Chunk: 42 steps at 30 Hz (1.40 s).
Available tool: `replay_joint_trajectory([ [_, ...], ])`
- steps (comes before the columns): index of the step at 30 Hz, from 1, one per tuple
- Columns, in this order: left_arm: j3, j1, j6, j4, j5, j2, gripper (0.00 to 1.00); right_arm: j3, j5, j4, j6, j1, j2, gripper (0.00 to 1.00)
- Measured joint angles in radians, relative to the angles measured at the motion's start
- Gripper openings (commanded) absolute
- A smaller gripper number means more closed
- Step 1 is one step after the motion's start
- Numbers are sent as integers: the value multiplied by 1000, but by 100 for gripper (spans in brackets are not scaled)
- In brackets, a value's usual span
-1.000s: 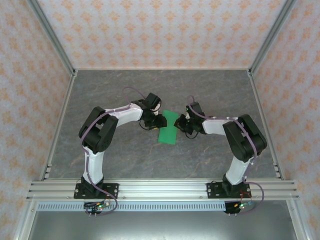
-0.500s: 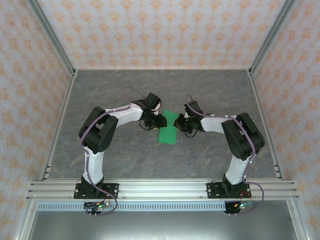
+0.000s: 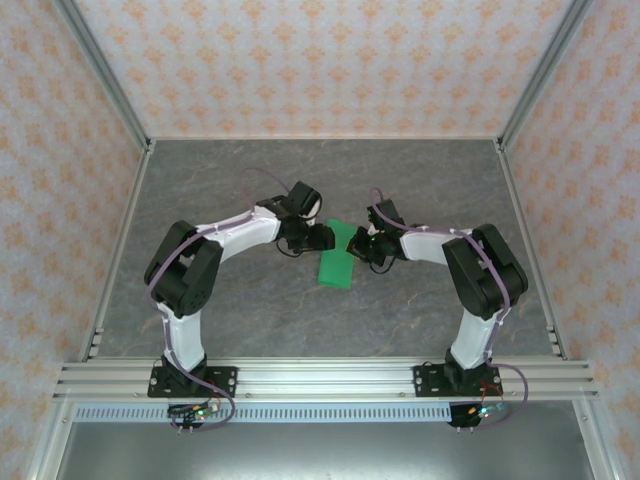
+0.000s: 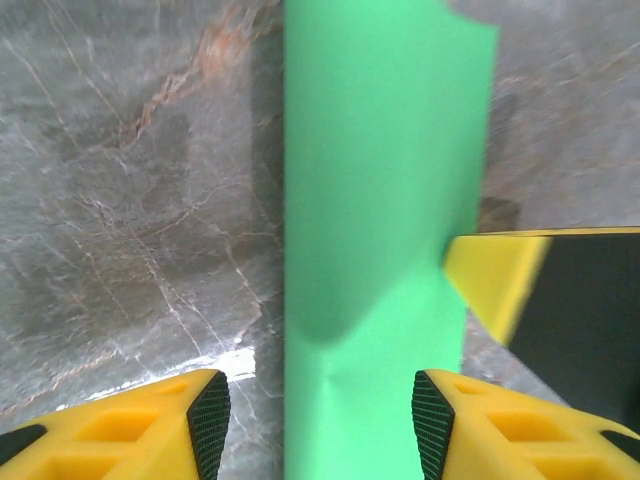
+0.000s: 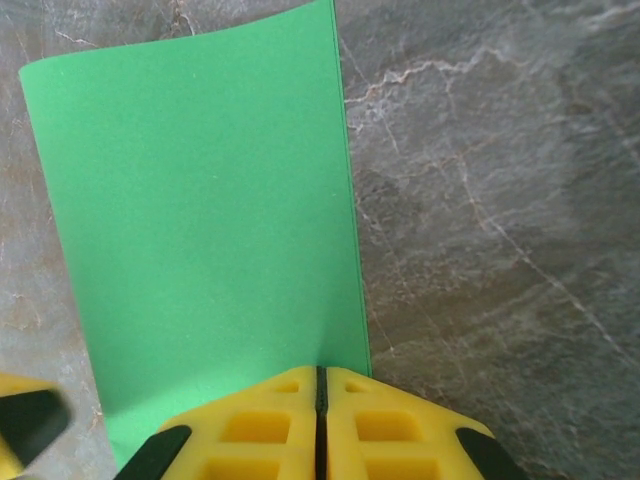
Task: Fold a paper plane with a square sheet of paper (fold left side to right side)
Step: Hold the square sheet of paper at the center of the table, then first fold the square sheet of paper in half at the center of the table.
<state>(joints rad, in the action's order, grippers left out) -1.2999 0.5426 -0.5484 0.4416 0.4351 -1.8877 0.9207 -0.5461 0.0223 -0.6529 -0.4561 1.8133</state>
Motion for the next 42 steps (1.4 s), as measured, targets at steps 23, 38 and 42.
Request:
replay_joint_trajectory([
  [23, 1, 7, -26, -108, 148, -132, 32, 16, 5, 29, 8, 0, 4, 11],
  [38, 156, -11, -26, -223, 146, -49, 32, 33, 19, 54, 30, -8, 9, 11],
  [42, 224, -43, -27, -209, 149, 11, 32, 34, 19, 54, 30, -9, 9, 11],
])
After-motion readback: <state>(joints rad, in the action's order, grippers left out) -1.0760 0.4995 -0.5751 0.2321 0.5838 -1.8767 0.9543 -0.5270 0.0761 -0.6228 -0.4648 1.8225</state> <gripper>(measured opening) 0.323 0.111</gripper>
